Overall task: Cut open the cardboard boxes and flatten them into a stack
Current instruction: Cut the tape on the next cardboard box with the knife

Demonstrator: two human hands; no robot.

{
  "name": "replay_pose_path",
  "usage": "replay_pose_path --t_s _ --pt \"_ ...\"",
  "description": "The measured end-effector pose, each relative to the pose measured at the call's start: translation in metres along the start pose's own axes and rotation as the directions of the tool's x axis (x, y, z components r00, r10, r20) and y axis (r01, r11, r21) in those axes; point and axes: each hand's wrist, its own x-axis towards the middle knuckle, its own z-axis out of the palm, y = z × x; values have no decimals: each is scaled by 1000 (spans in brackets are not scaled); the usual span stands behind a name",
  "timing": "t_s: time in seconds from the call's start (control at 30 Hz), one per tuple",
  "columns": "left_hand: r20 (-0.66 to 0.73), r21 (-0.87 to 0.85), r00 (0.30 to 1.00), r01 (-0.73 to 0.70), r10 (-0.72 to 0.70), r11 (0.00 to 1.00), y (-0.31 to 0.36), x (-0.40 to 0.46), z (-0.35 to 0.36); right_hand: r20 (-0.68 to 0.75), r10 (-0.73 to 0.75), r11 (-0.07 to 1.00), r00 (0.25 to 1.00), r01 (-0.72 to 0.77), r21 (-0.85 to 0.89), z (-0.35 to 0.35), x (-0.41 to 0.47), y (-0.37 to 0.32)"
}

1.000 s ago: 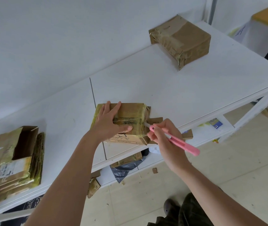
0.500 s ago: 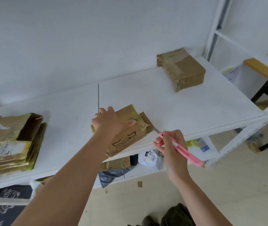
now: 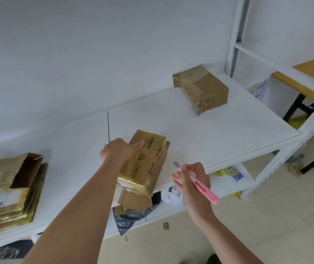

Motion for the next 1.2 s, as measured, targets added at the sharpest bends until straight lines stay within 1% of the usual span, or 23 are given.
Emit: replay_pose_path --t_s 0.07,0.1,0.13,0.2,0.23,0.27,0.3,0.33,0.37,0.4,0.43,0.47,0.5,0.53,0.57,0.6,0.63,0.67,0.7,0.8,0.93,1.0,1.2 --pt "107 -210 994 58 -36 976 -1 -4 7 13 -4 999 1000 5 -43 9 3 6" --pt "158 -314 986 105 -57 943 -2 -8 10 11 -40 997 999 41 -66 13 4 9" --pt "193 -406 978 158 -85 900 -4 -11 12 -1 -86 992 996 85 -90 16 6 13" --pt "236 -595 966 232 -109 770 -10 -17 16 -29 -164 982 986 161 -103 22 10 15" --pt "261 -661 961 249 -93 708 -14 -19 16 -42 -192 977 980 188 -99 25 12 16" --pt "282 -689 957 249 -66 680 -19 -23 18 -49 -207 975 977 202 -93 27 14 13" --pt "274 -683 961 225 -41 695 -24 -25 22 -50 -207 976 977 203 -76 31 17 11" --pt "227 -636 974 165 -22 754 -31 -28 25 -44 -195 980 980 192 -50 33 20 9" --pt "157 -521 988 87 -5 849 -36 -30 27 -31 -182 983 983 182 -16 36 22 6" --pt "74 -343 997 21 4 939 -40 -33 28 -12 -163 987 987 163 17 38 26 5" --pt "-19 -172 1000 -27 24 985 -43 -34 27 11 -132 990 991 131 49 39 29 2" --pt "-107 -48 991 -82 77 995 -44 -34 26 33 -91 993 995 89 78 39 34 1" --pt "-162 14 972 -172 172 985 -42 -33 24 59 -46 994 997 39 104 38 40 -1" --pt "-146 27 948 -282 283 959 -40 -31 25 84 4 991 996 -15 130 38 46 -2" --pt "-76 -6 924 -376 374 927 -38 -30 26 105 53 985 993 -69 156 37 53 -4" --pt "30 -61 903 -426 428 903 -37 -29 29 116 92 978 989 -112 177 37 59 -5" --pt "132 -113 885 -433 446 894 -36 -30 33 117 114 972 987 -135 194 35 63 -8" --pt "197 -146 873 -424 446 894 -37 -30 37 108 118 969 987 -138 203 33 66 -9" --pt "221 -145 868 -422 445 895 -39 -30 39 92 111 971 990 -128 203 30 67 -10" --pt "198 -129 871 -432 450 893 -42 -29 41 43 90 981 995 -96 169 18 58 -6" --pt "145 -55 912 -379 383 924 -30 -39 46 21 140 977 990 -141 159 14 42 10" --pt "145 -13 923 -359 357 933 -23 -45 46 17 147 977 989 -148 155 16 41 15" --pt "191 -28 906 -379 377 925 -28 -42 32 23 136 983 990 -138 121 19 53 18"
